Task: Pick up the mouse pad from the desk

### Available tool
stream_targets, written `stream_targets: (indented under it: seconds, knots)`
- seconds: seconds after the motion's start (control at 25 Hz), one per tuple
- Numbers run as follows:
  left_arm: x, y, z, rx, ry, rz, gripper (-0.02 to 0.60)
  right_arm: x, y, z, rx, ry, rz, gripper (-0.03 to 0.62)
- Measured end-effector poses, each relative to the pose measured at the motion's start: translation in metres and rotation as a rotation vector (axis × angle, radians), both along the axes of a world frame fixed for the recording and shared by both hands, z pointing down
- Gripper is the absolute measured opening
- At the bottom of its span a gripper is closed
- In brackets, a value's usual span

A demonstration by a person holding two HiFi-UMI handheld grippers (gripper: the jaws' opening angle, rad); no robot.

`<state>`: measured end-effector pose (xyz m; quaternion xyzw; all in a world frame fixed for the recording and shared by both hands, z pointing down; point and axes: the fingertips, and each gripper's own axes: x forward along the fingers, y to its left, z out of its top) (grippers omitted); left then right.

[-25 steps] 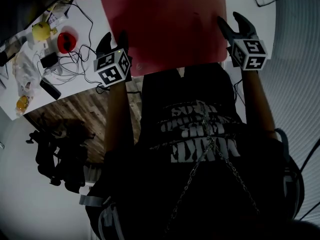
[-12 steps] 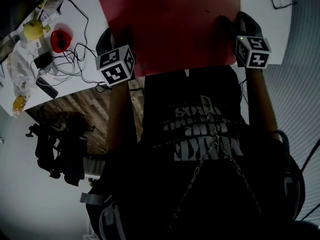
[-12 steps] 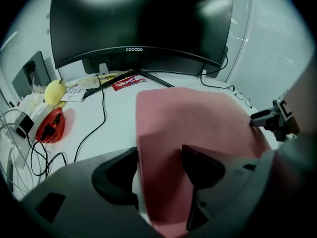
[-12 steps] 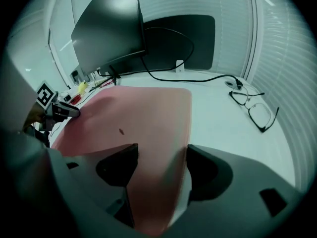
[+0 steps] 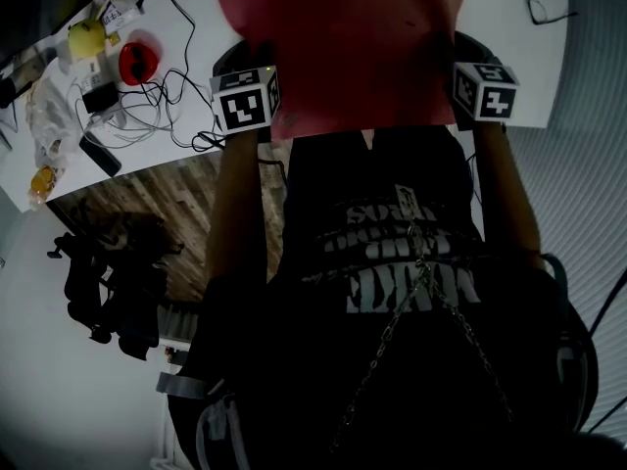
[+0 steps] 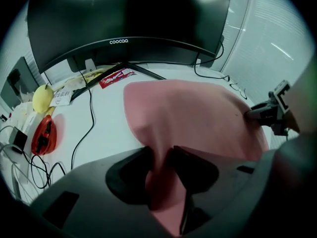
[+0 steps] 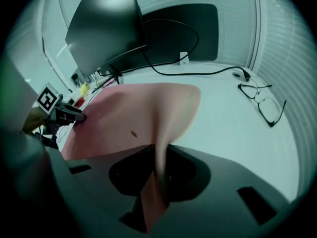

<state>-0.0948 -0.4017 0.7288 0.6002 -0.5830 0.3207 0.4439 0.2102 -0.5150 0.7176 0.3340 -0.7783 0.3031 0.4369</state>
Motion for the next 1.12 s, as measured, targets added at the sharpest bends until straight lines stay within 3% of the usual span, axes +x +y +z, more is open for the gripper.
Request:
stream_targets:
  seconds: [0.12,0.16,0.36,0.52,0.84,1.12]
  knots:
    - [0.011,-0.001,-0.005,-0.022,0.054,-0.001,0.063,-0.001,0.006,-0.009,-0.008,-0.012,-0.025,0.066]
    - [0.014,0.0,-0.007,-0.022,0.052,0.005,0.054,-0.001,0.007,-0.016,-0.013,-0.029,-0.023,0.065]
    - [0.022,-0.005,-0.036,0.001,0.092,0.01,0.048,-0.009,0.011,-0.055,-0.015,-0.076,-0.05,0.061]
    - [0.035,-0.021,-0.072,0.042,0.111,0.072,0.048,-0.017,0.006,-0.086,0.009,-0.089,-0.08,0.057]
    - [0.068,-0.055,-0.197,0.183,0.107,0.162,0.048,-0.005,-0.011,-0.212,0.144,-0.115,-0.082,0.055]
    - [0.064,-0.043,-0.222,0.218,0.118,0.221,0.048,-0.024,0.002,-0.243,0.193,-0.156,-0.107,0.055]
